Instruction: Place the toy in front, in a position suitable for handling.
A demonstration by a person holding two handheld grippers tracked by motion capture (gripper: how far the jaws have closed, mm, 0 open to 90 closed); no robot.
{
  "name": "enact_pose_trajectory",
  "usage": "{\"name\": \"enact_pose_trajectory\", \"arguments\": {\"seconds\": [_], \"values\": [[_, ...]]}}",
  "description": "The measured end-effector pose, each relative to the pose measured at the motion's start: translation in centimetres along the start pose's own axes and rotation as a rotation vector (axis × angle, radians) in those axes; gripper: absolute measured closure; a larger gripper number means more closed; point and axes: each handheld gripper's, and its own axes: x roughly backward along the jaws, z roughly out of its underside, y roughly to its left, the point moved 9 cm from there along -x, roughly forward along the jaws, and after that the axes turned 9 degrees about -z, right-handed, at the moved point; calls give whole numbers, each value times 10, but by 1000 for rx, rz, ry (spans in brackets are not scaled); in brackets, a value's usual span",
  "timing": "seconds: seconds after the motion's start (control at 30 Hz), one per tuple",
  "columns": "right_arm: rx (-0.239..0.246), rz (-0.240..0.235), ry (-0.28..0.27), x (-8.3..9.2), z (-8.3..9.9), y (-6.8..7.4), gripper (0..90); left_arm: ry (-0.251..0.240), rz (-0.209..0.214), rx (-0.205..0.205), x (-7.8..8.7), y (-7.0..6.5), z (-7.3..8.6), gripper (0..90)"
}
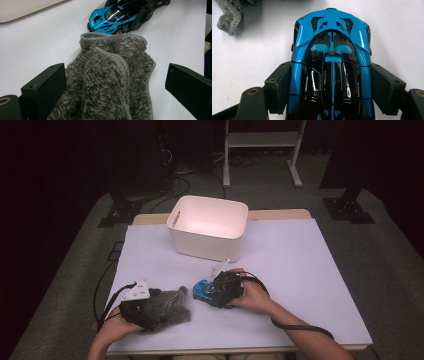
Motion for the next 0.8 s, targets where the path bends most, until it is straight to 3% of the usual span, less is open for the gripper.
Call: {"name": "enact_pose_trajectory", "arguments": {"seconds": [0.63, 0.8], "values": [[13, -21, -11, 8, -2, 3, 266, -4, -1, 3, 1, 0, 0, 27], [30, -17, 22, 7, 1, 4, 267, -3, -1, -1, 1, 0, 0, 27]]}}
